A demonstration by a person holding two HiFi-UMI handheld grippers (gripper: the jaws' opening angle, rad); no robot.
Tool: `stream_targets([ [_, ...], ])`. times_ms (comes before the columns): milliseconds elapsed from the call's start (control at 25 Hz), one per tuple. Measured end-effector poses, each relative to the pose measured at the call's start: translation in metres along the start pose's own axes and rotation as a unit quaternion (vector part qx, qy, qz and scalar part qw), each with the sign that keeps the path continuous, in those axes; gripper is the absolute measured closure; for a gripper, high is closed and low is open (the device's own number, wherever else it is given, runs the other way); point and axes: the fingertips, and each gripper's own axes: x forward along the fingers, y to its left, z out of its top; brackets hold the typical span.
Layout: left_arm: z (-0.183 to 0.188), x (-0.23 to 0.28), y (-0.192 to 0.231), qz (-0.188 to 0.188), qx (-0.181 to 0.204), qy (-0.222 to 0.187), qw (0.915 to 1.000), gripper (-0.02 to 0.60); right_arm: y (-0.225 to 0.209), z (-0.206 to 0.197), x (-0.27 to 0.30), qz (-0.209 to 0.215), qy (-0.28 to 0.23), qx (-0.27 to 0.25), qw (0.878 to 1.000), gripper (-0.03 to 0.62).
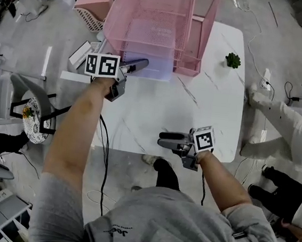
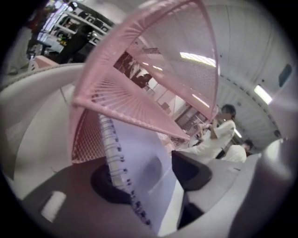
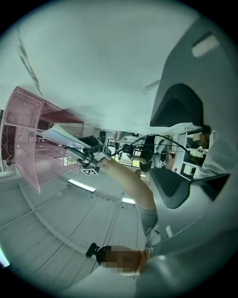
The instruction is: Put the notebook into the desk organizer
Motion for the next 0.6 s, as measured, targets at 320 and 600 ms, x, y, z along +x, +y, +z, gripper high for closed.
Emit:
stream_targets([
  [320, -0.032, -0.006, -0.019, -0.015, 0.260, 0.094, 0.9609, 0.080, 0.016, 0.012, -0.010, 0.020, -0.018, -0.020, 0.999, 0.333],
  [600, -0.033, -0.008, 0.007, 0.076, 0.316, 0.091, 0.9413, 0.082, 0.025, 0.065, -0.022, -0.036, -0.068, -0.134, 0.988, 0.335],
])
